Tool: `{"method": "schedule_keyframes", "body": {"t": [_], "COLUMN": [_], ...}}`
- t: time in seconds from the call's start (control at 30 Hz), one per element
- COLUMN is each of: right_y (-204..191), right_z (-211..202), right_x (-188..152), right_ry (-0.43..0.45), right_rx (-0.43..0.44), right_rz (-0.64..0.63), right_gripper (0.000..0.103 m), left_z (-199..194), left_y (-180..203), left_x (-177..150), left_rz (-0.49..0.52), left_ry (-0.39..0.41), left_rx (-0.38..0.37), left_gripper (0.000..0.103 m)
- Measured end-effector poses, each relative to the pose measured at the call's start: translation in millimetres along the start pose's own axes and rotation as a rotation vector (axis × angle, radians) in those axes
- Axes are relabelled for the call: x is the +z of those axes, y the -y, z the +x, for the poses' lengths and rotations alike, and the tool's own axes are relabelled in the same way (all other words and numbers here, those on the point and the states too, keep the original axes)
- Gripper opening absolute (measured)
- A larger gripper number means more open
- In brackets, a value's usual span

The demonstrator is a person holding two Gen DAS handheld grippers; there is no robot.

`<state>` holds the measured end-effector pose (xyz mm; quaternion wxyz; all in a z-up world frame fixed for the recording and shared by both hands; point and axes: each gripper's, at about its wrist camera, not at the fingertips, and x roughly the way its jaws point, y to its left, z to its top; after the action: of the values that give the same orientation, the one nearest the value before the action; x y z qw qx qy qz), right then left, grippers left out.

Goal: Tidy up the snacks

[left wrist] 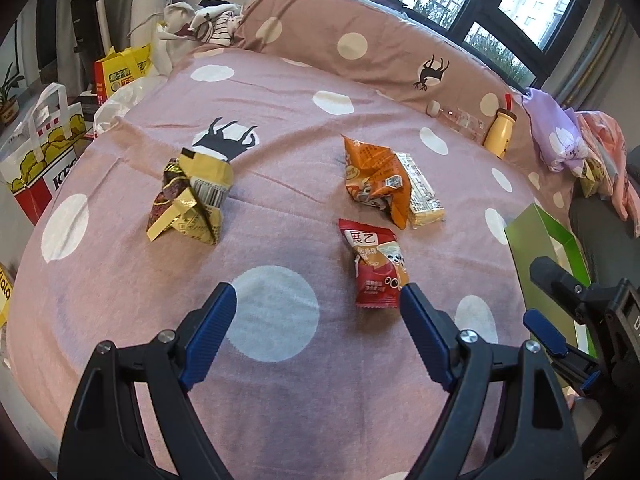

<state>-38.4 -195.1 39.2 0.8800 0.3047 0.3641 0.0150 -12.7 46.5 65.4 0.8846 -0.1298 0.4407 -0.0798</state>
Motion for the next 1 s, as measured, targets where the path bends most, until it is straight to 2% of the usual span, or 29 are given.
{"method": "schedule_keyframes", "body": {"t": [0.53,0.6,0.67,1.0], "right_y": [-13,-13,-13,-22], "right_z": [4,1,1,12], "right_x": [-6,-5,-3,-2], "right_ry": [-0.017,-0.007,-0.007,-0.032], "right_rx": [0.021,0.045,0.067,0.059], "right_rz": [-0.012,-0.002,0.007,-0.017], "right_gripper": [0.087,0.087,0.087,0.087], "left_z": [2,3,4,8], "left_y": [-4,-5,-7,-9], "left_x": [0,0,1,4], "left_rz": [-0.003,-0.007,-0.019,-0.038], "left_ry": [-0.013,-0.017,-0.024,-0.045], "left_rx": [0.005,0.013,0.001,-0.033], "left_gripper": [0.084,0.084,0.084,0.084]}}
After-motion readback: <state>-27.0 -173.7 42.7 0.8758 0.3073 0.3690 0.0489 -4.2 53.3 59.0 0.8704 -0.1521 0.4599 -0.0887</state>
